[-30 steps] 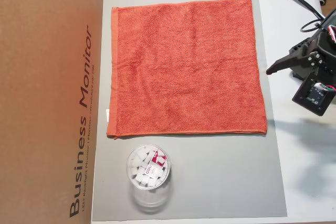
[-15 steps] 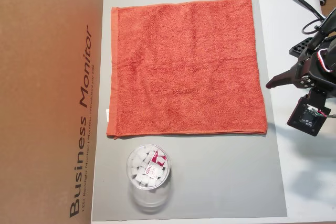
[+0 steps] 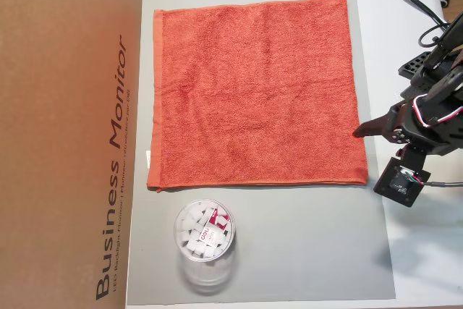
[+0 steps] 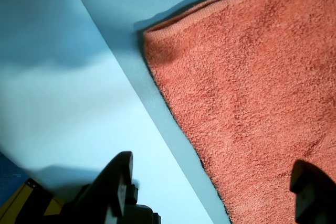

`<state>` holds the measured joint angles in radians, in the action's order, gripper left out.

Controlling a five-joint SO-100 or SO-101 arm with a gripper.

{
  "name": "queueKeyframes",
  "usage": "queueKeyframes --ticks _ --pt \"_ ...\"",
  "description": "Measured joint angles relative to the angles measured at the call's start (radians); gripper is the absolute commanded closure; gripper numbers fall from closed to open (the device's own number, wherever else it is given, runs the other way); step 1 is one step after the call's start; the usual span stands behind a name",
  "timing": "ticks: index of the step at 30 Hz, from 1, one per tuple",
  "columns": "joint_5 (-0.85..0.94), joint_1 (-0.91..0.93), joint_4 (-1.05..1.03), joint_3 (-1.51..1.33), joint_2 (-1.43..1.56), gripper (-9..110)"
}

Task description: Fold the blanket.

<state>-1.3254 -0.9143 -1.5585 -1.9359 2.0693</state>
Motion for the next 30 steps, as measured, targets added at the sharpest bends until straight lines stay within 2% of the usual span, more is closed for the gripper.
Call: queueKeyframes --ticks 22,30 --pt "0.000 0.000 0.370 -0.213 -0.176 71" --pt "0.000 -0.069 0.407 -0.216 -0.275 71"
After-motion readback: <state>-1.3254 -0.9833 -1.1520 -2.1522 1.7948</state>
